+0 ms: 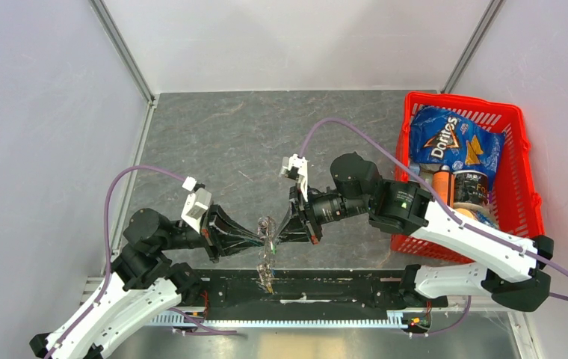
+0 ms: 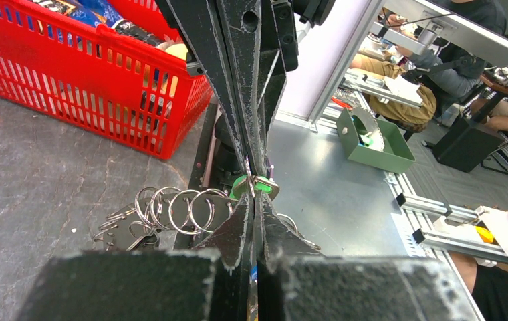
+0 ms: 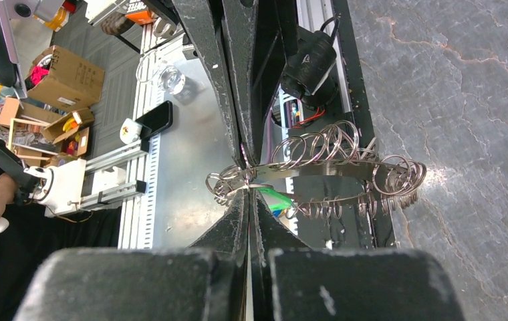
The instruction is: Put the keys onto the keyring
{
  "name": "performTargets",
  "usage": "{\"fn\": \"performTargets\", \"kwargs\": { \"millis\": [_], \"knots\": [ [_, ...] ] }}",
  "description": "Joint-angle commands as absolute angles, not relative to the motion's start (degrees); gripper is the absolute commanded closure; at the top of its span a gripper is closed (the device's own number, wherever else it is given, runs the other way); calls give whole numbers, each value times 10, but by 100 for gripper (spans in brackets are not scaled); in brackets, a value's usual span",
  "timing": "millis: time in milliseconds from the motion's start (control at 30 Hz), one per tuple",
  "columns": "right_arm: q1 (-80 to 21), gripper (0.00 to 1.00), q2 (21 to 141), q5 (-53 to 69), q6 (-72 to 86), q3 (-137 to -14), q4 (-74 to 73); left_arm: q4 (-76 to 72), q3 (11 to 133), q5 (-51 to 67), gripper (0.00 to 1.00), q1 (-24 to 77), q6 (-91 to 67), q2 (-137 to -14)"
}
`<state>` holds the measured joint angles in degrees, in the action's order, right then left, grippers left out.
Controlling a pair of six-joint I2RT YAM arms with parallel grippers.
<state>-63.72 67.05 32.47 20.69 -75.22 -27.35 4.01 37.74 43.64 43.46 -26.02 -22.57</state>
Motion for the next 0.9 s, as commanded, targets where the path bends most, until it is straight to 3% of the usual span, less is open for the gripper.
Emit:
{"fn": "performTargets", "kwargs": {
  "millis": [0,133,533,867],
  "knots": [
    [-635,100,653,322,218,-740,-239,-15,378,445,98,434,-248,-219],
    [-635,98,652,331,223,-732,-230,-15,377,442,98,434,-247,-217],
    [-635,67,640,348,205,-738,-227,-15,377,441,98,434,-248,-217],
    [-635,64,650,341,163,-759,-242,-41,374,439,98,434,-267,-217]
  ]
}}
